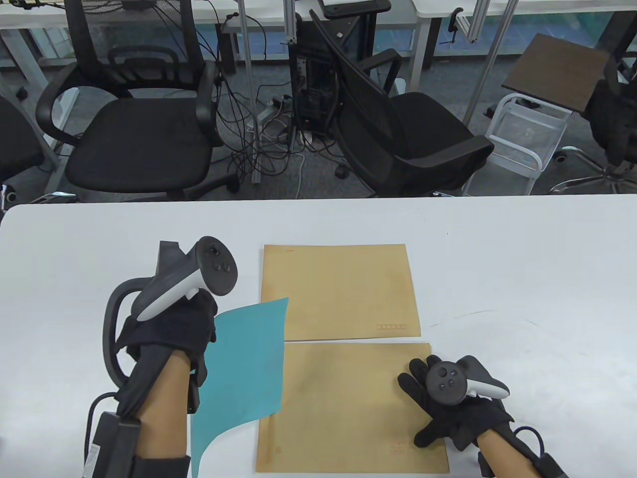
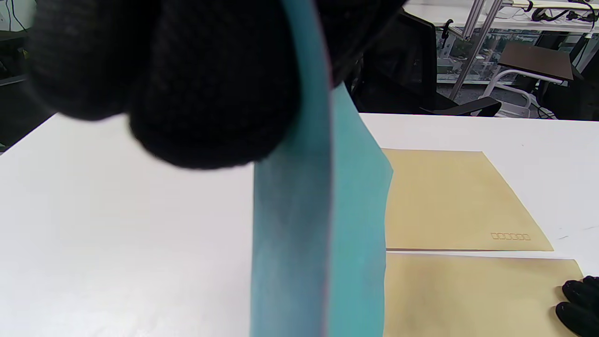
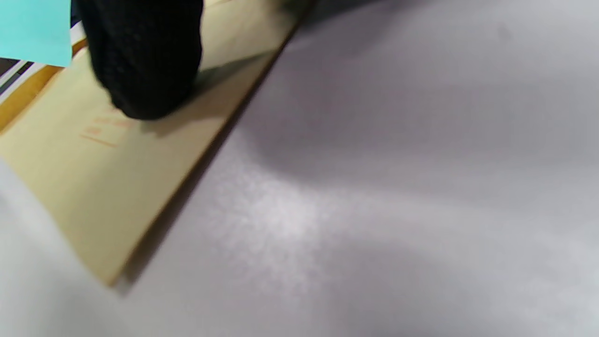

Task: Stuff flat paper into A4 envelope

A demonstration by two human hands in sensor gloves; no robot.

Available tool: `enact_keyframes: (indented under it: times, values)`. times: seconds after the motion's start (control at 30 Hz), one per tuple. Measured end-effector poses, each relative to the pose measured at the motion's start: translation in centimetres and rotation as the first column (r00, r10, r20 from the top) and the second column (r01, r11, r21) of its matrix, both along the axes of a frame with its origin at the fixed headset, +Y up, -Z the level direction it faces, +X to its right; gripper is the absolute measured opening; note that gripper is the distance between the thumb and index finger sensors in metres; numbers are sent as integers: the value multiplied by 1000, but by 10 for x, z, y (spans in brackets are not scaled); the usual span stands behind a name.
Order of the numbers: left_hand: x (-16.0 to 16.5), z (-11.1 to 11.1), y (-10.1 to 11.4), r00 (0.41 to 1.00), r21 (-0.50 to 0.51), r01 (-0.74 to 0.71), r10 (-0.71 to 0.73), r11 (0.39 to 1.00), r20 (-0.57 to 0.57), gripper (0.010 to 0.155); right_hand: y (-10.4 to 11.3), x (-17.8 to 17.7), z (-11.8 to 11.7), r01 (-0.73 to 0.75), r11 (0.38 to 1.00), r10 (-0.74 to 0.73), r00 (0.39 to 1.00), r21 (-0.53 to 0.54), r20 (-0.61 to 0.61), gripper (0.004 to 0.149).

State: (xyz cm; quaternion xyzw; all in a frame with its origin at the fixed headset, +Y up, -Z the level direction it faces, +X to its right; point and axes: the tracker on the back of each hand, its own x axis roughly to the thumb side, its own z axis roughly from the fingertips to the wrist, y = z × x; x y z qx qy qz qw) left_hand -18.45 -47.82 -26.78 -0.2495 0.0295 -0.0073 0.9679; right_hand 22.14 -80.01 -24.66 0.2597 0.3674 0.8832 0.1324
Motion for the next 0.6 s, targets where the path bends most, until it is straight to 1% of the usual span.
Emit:
enact_keyframes:
  times: [0.13,0.27,0.3,0.47,0.6]
  values:
    - [-4,5,7,998,15,53,-53,998,-23,43,0,0,0,2,1000,-2,1000,0,2,107]
    - [-14,9,11,998,18,47,-46,999,-54,42,0,0,0,2,1000,-2,1000,0,4,107]
    - [-16,10,11,997,17,47,-46,999,-56,42,0,0,0,2,1000,-2,1000,-1,4,107]
    - [-30,10,5,995,-12,-48,47,999,-91,42,0,0,0,3,1000,-3,1000,-1,5,107]
    - [-42,8,-1,987,-26,-45,40,999,-155,42,0,0,0,5,1000,-5,1000,-1,6,107]
